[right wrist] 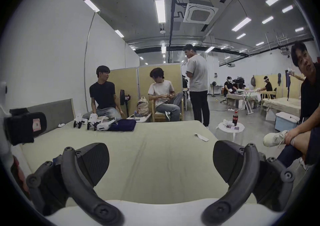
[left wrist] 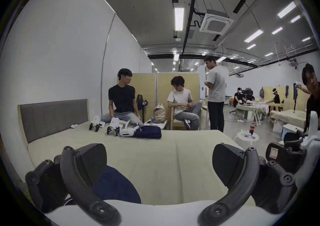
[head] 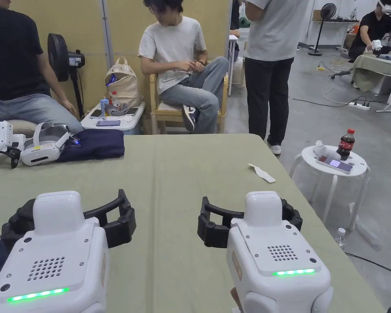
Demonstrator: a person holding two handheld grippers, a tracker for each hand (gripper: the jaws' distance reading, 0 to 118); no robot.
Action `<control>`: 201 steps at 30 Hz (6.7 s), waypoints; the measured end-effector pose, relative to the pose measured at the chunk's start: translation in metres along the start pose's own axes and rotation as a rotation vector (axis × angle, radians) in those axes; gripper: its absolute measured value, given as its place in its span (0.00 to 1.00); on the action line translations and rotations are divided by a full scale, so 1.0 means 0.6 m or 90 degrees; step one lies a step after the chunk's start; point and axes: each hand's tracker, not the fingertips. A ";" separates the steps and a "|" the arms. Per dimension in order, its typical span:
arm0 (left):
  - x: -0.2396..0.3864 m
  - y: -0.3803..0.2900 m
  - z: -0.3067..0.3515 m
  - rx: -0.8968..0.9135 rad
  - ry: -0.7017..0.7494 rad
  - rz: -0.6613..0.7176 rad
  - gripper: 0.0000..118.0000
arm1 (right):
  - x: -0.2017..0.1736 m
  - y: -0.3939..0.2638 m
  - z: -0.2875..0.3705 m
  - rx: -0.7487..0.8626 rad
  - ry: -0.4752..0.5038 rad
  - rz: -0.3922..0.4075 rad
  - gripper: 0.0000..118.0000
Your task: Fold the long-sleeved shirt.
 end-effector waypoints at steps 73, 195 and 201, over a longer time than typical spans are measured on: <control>0.021 -0.026 -0.017 -0.047 -0.008 0.014 0.00 | -0.019 -0.021 0.001 0.004 -0.025 0.060 0.01; 0.119 -0.351 -0.140 -0.501 -0.257 0.102 0.03 | 0.197 -0.192 -0.005 -0.277 -0.083 -0.094 0.01; 0.041 -0.199 0.005 -0.366 -0.298 0.037 0.03 | 0.186 -0.164 0.012 -0.248 -0.074 -0.083 0.01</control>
